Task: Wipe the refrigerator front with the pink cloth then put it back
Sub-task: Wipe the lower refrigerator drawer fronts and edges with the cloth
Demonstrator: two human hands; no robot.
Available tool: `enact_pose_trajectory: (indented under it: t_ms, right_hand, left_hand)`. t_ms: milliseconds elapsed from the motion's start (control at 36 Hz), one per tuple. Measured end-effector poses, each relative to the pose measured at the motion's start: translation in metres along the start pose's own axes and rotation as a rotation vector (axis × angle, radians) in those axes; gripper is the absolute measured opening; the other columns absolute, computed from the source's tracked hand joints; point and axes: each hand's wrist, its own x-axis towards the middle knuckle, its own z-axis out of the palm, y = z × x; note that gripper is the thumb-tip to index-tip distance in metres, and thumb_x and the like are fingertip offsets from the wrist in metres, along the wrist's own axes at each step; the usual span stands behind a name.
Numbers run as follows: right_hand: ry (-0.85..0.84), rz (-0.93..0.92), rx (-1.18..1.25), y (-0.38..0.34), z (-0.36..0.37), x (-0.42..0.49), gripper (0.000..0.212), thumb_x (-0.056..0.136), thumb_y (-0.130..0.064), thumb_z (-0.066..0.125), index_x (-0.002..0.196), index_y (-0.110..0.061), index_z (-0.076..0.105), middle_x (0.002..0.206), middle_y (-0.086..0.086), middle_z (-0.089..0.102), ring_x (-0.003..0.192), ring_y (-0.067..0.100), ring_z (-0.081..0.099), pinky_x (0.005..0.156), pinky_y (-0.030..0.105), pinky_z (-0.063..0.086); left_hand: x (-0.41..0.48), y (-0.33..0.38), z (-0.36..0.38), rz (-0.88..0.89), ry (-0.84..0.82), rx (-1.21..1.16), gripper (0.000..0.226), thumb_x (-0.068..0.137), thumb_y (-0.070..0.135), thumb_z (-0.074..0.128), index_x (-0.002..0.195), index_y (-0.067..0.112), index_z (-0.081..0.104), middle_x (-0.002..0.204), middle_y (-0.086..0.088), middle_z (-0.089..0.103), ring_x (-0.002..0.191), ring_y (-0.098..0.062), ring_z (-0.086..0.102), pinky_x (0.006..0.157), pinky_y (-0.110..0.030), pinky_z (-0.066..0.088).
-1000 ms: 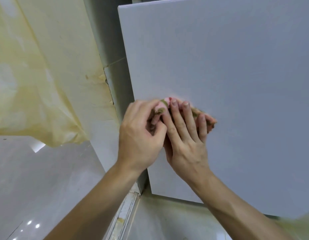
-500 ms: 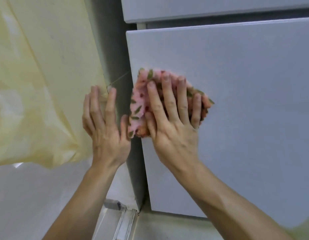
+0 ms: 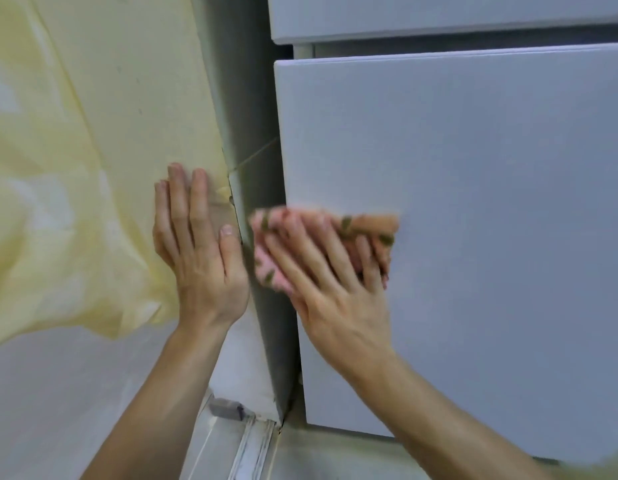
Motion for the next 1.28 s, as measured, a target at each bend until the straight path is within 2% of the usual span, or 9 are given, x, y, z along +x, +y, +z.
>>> enact_pose_trajectory:
  t_ms: [111, 306, 528, 667, 750, 861, 944, 1056, 1278]
  right_hand:
    - [-0.251, -0.163, -0.030, -0.005, 0.014, -0.092, 0.084, 0.089, -0.016, 0.070, 0.163, -0.031, 0.035, 0.173, -0.009, 0.021, 0.163, 0.015, 0.002, 0.130, 0.042, -0.008]
    - [-0.410, -0.221, 0.049, 0.007, 0.010, -0.132, 0.089, 0.079, 0.001, 0.038, 0.162, -0.030, 0.037, 0.175, -0.010, 0.016, 0.162, 0.011, 0.008, 0.131, 0.034, -0.005]
    - [-0.125, 0.039, 0.125, 0.030, -0.012, -0.045, 0.090, 0.086, 0.002, 0.051, 0.166, -0.030, 0.026, 0.175, -0.008, 0.011, 0.162, 0.015, 0.008, 0.130, 0.041, -0.001]
    - [0.092, 0.299, 0.178, 0.058, -0.040, 0.052, 0.053, 0.112, -0.023, 0.047, 0.163, -0.025, 0.033, 0.171, 0.007, 0.024, 0.160, 0.032, 0.018, 0.128, 0.051, 0.001]
    - [0.115, 0.351, 0.119, 0.064, -0.043, 0.070, 0.049, 0.115, -0.036, 0.040, 0.163, -0.026, 0.037, 0.170, 0.012, 0.030, 0.158, 0.038, 0.024, 0.127, 0.058, 0.010]
    - [0.134, 0.269, 0.039, 0.061, -0.035, 0.055, 0.051, 0.113, -0.041, 0.045, 0.162, -0.028, 0.039, 0.168, 0.010, 0.033, 0.157, 0.035, 0.029, 0.127, 0.055, 0.012]
    - [0.082, 0.157, 0.038, 0.058, -0.024, 0.016, 0.057, 0.110, -0.040, 0.050, 0.164, -0.029, 0.034, 0.171, 0.003, 0.016, 0.161, 0.025, 0.011, 0.130, 0.050, 0.001]
    - [-0.083, -0.037, 0.041, 0.062, -0.007, -0.086, 0.077, 0.096, -0.021, 0.066, 0.164, -0.032, 0.031, 0.174, -0.006, 0.015, 0.163, 0.017, 0.008, 0.131, 0.041, -0.002]
    - [-0.368, -0.206, 0.004, 0.086, -0.010, -0.175, 0.087, 0.080, 0.000, 0.039, 0.161, -0.030, 0.034, 0.174, -0.009, 0.015, 0.162, 0.012, 0.006, 0.131, 0.037, -0.006]
  left_hand:
    - [-0.002, -0.002, -0.001, 0.031, -0.022, 0.009, 0.060, 0.104, 0.015, 0.039, 0.161, 0.000, 0.026, 0.170, -0.021, 0.018, 0.159, -0.038, 0.012, 0.130, -0.049, 0.008]
    - [-0.014, -0.008, 0.001, 0.070, -0.083, 0.054, 0.075, 0.097, 0.020, 0.053, 0.163, 0.005, 0.021, 0.171, -0.023, 0.016, 0.160, -0.040, 0.011, 0.123, -0.067, 0.018]
    - [-0.017, -0.005, 0.008, 0.036, -0.077, 0.091, 0.079, 0.095, 0.025, 0.054, 0.164, 0.006, 0.018, 0.171, -0.023, 0.014, 0.160, -0.041, 0.010, 0.124, -0.068, 0.014]
    - [-0.017, -0.002, 0.006, 0.040, -0.067, 0.095, 0.075, 0.098, 0.022, 0.050, 0.164, 0.010, 0.019, 0.171, -0.020, 0.015, 0.160, -0.039, 0.011, 0.123, -0.069, 0.014]
    - [-0.016, 0.005, 0.008, 0.085, -0.072, 0.084, 0.066, 0.102, 0.024, 0.042, 0.164, 0.013, 0.022, 0.171, -0.019, 0.017, 0.160, -0.036, 0.011, 0.123, -0.069, 0.013]
    - [-0.013, 0.018, 0.013, 0.134, -0.054, 0.052, 0.059, 0.105, 0.026, 0.036, 0.161, 0.010, 0.028, 0.168, -0.022, 0.022, 0.159, -0.037, 0.013, 0.124, -0.067, 0.012]
    - [-0.014, 0.026, 0.019, 0.145, -0.044, 0.026, 0.057, 0.106, 0.028, 0.034, 0.160, 0.010, 0.029, 0.166, -0.027, 0.026, 0.157, -0.044, 0.016, 0.123, -0.069, 0.014]
    - [-0.023, 0.035, 0.022, 0.168, -0.051, -0.002, 0.057, 0.105, 0.031, 0.033, 0.158, 0.010, 0.031, 0.166, -0.026, 0.027, 0.157, -0.044, 0.017, 0.122, -0.070, 0.014]
    - [-0.049, 0.049, 0.022, 0.200, -0.144, 0.011, 0.064, 0.100, 0.031, 0.039, 0.160, 0.013, 0.025, 0.169, -0.017, 0.017, 0.162, -0.024, 0.007, 0.128, -0.055, 0.004]
